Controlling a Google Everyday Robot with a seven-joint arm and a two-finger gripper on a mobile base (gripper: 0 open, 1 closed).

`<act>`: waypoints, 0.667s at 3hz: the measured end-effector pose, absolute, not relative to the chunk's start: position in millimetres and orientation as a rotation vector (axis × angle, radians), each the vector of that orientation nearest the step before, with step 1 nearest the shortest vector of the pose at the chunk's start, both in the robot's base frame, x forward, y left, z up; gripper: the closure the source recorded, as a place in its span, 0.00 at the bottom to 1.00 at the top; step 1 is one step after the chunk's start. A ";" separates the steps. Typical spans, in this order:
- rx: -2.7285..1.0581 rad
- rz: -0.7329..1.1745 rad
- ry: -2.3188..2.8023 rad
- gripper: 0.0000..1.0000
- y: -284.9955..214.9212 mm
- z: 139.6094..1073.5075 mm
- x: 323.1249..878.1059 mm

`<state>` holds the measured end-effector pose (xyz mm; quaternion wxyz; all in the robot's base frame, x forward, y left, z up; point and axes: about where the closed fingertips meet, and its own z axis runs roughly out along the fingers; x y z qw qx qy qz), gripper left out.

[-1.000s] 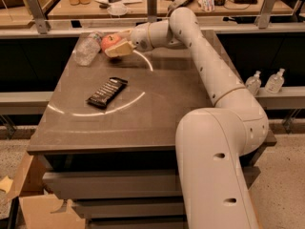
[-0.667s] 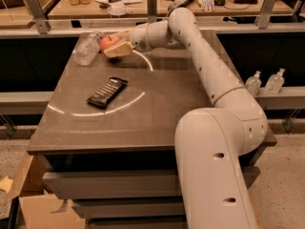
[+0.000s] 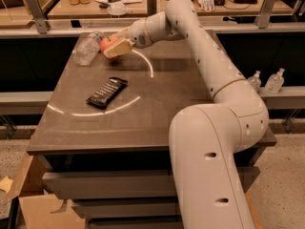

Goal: Move apple near water bottle

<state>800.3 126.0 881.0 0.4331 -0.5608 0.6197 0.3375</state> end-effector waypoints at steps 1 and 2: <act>-1.437 0.838 1.599 0.00 122.8 885.5 789.5; -1.456 0.850 1.624 0.00 126.3 886.8 783.1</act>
Offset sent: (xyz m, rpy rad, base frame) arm -0.0218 -0.0033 0.0150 -0.1007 0.0818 0.0230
